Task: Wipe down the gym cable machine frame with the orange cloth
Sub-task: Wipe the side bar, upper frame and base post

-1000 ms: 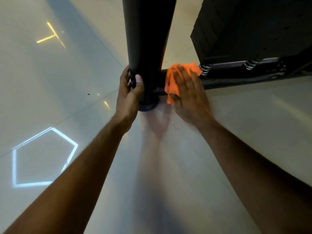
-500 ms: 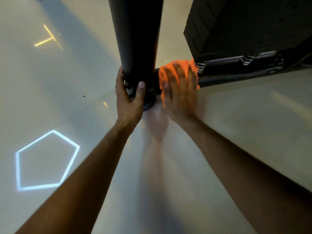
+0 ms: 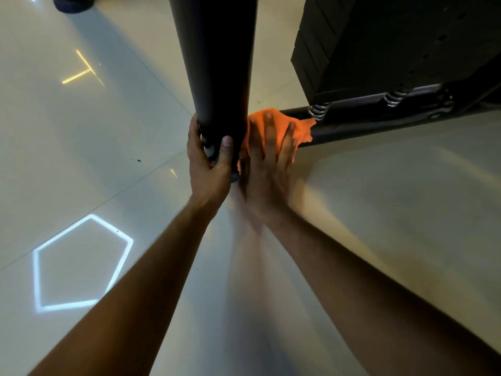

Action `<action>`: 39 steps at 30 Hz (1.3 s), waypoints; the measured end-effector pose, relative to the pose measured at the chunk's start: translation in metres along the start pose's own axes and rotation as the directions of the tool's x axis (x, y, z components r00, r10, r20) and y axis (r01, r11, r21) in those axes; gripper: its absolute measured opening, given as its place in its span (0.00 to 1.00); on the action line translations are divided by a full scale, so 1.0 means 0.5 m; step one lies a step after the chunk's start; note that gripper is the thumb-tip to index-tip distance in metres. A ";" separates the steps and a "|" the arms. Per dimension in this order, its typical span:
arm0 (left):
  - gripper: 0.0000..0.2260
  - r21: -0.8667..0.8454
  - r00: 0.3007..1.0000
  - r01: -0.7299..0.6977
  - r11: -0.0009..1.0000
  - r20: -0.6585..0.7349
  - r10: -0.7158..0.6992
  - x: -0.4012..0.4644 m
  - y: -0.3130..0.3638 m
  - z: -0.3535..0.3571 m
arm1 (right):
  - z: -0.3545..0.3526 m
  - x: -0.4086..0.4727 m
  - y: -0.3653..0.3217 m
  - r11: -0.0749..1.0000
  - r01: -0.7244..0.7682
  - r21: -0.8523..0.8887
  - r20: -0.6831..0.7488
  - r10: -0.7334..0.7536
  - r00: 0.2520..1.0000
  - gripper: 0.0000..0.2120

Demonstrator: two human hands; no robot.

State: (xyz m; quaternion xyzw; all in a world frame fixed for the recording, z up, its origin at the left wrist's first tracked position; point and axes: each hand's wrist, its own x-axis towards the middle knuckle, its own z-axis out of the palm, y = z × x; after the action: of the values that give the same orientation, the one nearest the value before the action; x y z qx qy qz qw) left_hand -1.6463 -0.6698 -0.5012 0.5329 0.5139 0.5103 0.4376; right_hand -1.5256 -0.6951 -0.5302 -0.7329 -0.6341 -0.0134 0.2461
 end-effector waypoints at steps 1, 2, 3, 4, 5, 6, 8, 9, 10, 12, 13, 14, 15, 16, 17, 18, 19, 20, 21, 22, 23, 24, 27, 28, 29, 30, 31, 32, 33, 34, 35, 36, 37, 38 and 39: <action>0.32 0.003 1.000 0.004 1.000 0.007 -0.004 0.000 0.002 0.000 | 0.004 -0.004 0.004 1.000 0.003 -0.008 -0.003 -0.003 1.000 0.36; 0.31 0.002 1.000 0.011 1.000 0.018 -0.011 0.000 0.003 -0.001 | 0.008 -0.005 0.016 0.999 0.017 -0.027 -0.016 -0.017 1.000 0.35; 0.31 0.001 1.000 0.016 1.000 0.026 -0.016 0.000 0.004 -0.003 | 0.012 -0.003 0.035 0.997 0.053 -0.064 -0.032 -0.055 0.998 0.34; 0.32 -0.002 0.999 0.015 1.000 0.028 -0.015 0.001 0.004 -0.005 | 0.014 0.003 0.060 0.988 0.107 -0.108 -0.046 -0.113 0.993 0.33; 0.31 -0.004 1.000 0.011 1.000 0.024 -0.011 0.001 0.004 -0.008 | 0.016 0.012 0.087 0.973 0.172 -0.152 -0.053 -0.182 0.982 0.33; 0.31 -0.005 1.000 0.012 1.000 0.025 -0.011 0.001 0.004 -0.011 | 0.016 0.022 0.113 0.953 0.234 -0.193 -0.054 -0.248 0.967 0.33; 0.31 -0.012 0.999 0.024 1.000 0.042 -0.024 0.001 0.006 -0.011 | 0.012 0.033 0.147 0.927 0.273 -0.257 -0.052 -0.296 0.954 0.34; 0.31 -0.016 0.999 0.029 0.999 0.044 -0.028 0.001 0.006 -0.011 | 0.015 0.032 0.143 0.942 0.232 -0.244 -0.071 -0.256 0.964 0.34; 0.31 -0.021 0.999 0.034 0.999 0.043 -0.033 0.000 0.006 -0.010 | 0.020 0.027 0.123 0.969 0.150 -0.194 -0.103 -0.173 0.980 0.32; 0.31 -0.027 0.998 0.047 0.999 0.038 -0.046 -0.003 0.005 -0.010 | 0.033 0.016 0.049 0.997 -0.063 -0.053 -0.123 0.057 0.991 0.30; 0.31 -0.031 0.998 0.052 0.998 0.036 -0.051 -0.004 0.007 -0.010 | 0.037 0.014 0.011 0.989 -0.148 0.005 -0.112 0.148 0.983 0.29; 0.32 -0.031 0.998 0.054 0.998 0.031 -0.053 -0.004 0.008 -0.010 | 0.038 0.011 -0.017 0.979 -0.201 0.034 -0.099 0.204 0.974 0.30; 0.32 -0.030 0.998 0.057 0.998 0.026 -0.056 -0.003 0.009 -0.009 | 0.038 0.008 -0.028 0.975 -0.218 0.042 -0.075 0.221 0.972 0.30; 0.32 -0.031 0.998 0.063 0.998 0.023 -0.063 -0.004 0.012 -0.008 | 0.038 0.009 -0.018 0.980 -0.196 0.028 -0.049 0.197 0.979 0.31; 0.32 -0.033 0.997 0.073 0.997 0.026 -0.072 -0.004 0.015 -0.008 | 0.035 0.011 0.006 0.990 -0.139 -0.016 -0.032 0.138 0.990 0.32; 0.31 -0.032 0.997 0.074 0.997 0.030 -0.073 -0.004 0.018 -0.009 | 0.029 0.013 0.040 0.995 -0.044 -0.086 -0.027 0.041 0.999 0.32; 0.31 -0.028 0.997 0.066 0.997 0.033 -0.065 -0.004 0.018 -0.010 | 0.019 0.016 0.079 0.982 0.079 -0.169 -0.025 -0.085 0.996 0.32; 0.31 -0.026 0.998 0.054 0.998 0.037 -0.053 -0.003 0.016 -0.012 | 0.008 0.021 0.117 0.952 0.192 -0.239 -0.021 -0.202 0.979 0.33; 0.31 -0.023 0.998 0.052 0.998 0.042 -0.051 -0.003 0.015 -0.014 | -0.003 0.026 0.146 0.923 0.265 -0.278 -0.009 -0.279 0.960 0.33; 0.31 -0.019 0.998 0.056 0.998 0.041 -0.055 -0.002 0.011 -0.015 | -0.013 0.031 0.159 0.914 0.289 -0.285 0.000 -0.301 0.954 0.33; 0.31 -0.021 0.998 0.059 0.998 0.040 -0.058 -0.001 0.009 -0.014 | -0.016 0.034 0.152 0.930 0.258 -0.261 -0.006 -0.269 0.963 0.32; 0.31 -0.019 0.998 0.057 0.998 0.036 -0.056 -0.001 0.006 -0.013 | -0.014 0.034 0.129 0.960 0.185 -0.211 -0.029 -0.195 0.980 0.32; 0.32 -0.022 0.999 0.032 0.999 0.018 -0.032 -0.001 0.000 -0.007 | -0.001 0.030 0.041 0.999 -0.025 -0.045 -0.054 0.023 0.998 0.29; 0.32 -0.022 1.000 0.025 0.999 0.017 -0.024 -0.001 0.000 -0.005 | -0.002 0.031 0.030 0.999 -0.038 -0.016 -0.038 0.037 0.999 0.29; 0.32 -0.016 1.000 0.024 1.000 0.017 -0.023 -0.002 -0.001 -0.003 | -0.008 0.032 0.034 1.000 -0.016 0.003 -0.025 0.016 1.000 0.28; 0.32 -0.003 1.000 0.030 1.000 0.008 -0.030 -0.005 -0.002 0.000 | -0.017 0.031 0.047 0.999 0.032 0.017 -0.021 -0.031 0.999 0.27; 0.32 0.006 0.999 0.038 0.999 -0.004 -0.038 -0.010 -0.005 0.004 | -0.028 0.031 0.064 0.996 0.088 0.032 -0.024 -0.087 0.996 0.27; 0.33 0.015 0.998 0.053 0.998 -0.017 -0.053 -0.015 -0.007 0.009 | -0.042 0.031 0.084 0.989 0.137 0.055 -0.023 -0.136 0.990 0.27; 0.33 0.025 0.997 0.076 0.997 -0.032 -0.075 -0.022 -0.009 0.014 | -0.057 0.030 0.102 0.982 0.170 0.086 -0.009 -0.170 0.985 0.27; 0.34 0.043 0.993 0.104 0.994 -0.059 -0.101 -0.029 -0.009 0.020 | -0.073 0.027 0.119 0.976 0.189 0.110 0.014 -0.191 0.981 0.28; 0.35 0.069 0.987 0.135 0.988 -0.093 -0.129 -0.036 -0.009 0.025 | -0.087 0.024 0.133 0.972 0.199 0.123 0.041 -0.205 0.978 0.29; 0.34 0.108 0.981 0.165 0.980 -0.124 -0.151 -0.043 -0.004 0.030 | -0.102 0.019 0.145 0.970 0.205 0.128 0.060 -0.214 0.975 0.30; 0.31 0.164 0.974 0.189 0.968 -0.154 -0.164 -0.052 0.003 0.036 | -0.113 0.011 0.158 0.969 0.206 0.135 0.061 -0.216 0.975 0.31; 0.27 0.225 0.969 0.204 0.953 -0.184 -0.164 -0.063 0.012 0.045 | -0.122 0.002 0.170 0.970 0.196 0.145 0.045 -0.205 0.978 0.31; 0.23 0.266 0.969 0.197 0.944 -0.200 -0.146 -0.077 0.019 0.057 | -0.128 -0.008 0.181 0.972 0.173 0.158 0.020 -0.179 0.984 0.29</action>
State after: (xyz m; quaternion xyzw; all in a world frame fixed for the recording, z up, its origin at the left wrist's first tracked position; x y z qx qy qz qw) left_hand -1.6149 -0.7071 -0.4979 0.4956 0.6632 0.4365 0.3522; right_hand -1.4227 -0.7296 -0.5061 -0.6525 -0.6998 0.0268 0.2896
